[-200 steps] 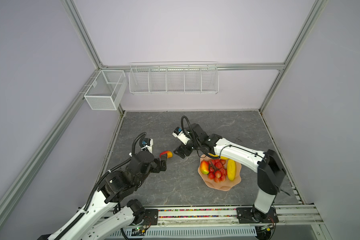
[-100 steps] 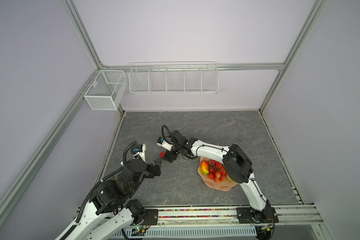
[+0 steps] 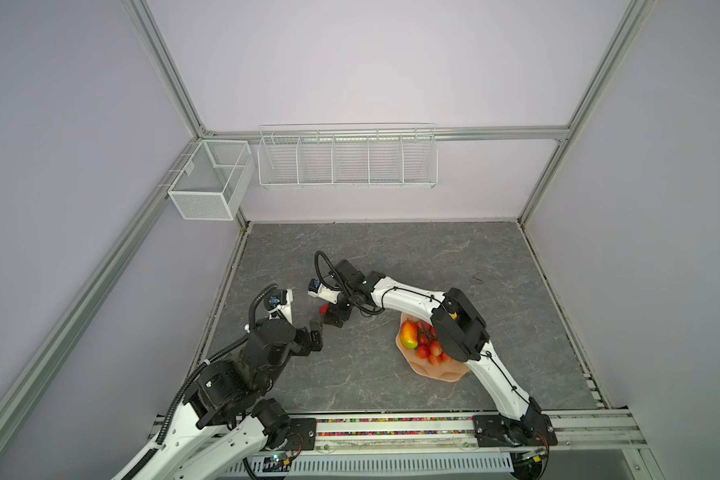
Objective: Place and organize the fake fruits in the fruit bowl
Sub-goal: 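Grasp the remaining red-yellow mango with the right gripper while the left gripper withdraws, then carry the red-yellow mango into the bowl with the right gripper and release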
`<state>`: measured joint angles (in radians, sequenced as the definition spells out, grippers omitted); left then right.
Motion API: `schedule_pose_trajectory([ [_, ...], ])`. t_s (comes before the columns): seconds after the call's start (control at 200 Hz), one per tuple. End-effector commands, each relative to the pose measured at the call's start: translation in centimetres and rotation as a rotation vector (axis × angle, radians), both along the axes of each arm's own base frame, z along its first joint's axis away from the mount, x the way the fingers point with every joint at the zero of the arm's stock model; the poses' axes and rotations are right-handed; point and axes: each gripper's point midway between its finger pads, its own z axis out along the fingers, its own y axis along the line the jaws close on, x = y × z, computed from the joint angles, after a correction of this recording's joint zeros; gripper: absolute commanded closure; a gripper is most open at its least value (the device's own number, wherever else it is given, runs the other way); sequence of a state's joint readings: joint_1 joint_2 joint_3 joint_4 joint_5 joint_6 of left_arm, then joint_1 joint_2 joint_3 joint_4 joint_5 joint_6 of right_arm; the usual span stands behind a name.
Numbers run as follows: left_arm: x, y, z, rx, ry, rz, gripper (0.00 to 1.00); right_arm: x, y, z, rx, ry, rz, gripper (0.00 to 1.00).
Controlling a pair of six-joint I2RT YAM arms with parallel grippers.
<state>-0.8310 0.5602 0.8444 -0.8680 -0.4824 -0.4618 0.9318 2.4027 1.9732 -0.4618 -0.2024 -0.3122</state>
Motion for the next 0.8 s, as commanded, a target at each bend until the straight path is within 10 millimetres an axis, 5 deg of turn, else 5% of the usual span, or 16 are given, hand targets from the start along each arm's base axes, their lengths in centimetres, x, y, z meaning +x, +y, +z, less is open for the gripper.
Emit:
schedule_pose_trajectory([
  [0.0,0.2,0.4,-0.3,0.013,-0.012,0.021,0.01,-0.3,-0.5,-1.3,-0.042,0.012,0.029,0.15],
  [0.355,0.2,1.1,-0.1,0.045,-0.032,0.035,0.01,-0.6,-0.3,-0.8,-0.014,0.025,0.023,0.46],
  [0.6,0.0,1.8,1.1,0.053,-0.090,0.034,0.01,-1.6,-1.8,6.1,0.135,-0.017,-0.019,0.53],
  [0.795,0.4,0.2,1.1,0.045,-0.102,-0.032,0.01,-5.0,-6.0,12.1,0.194,-0.016,-0.042,0.54],
])
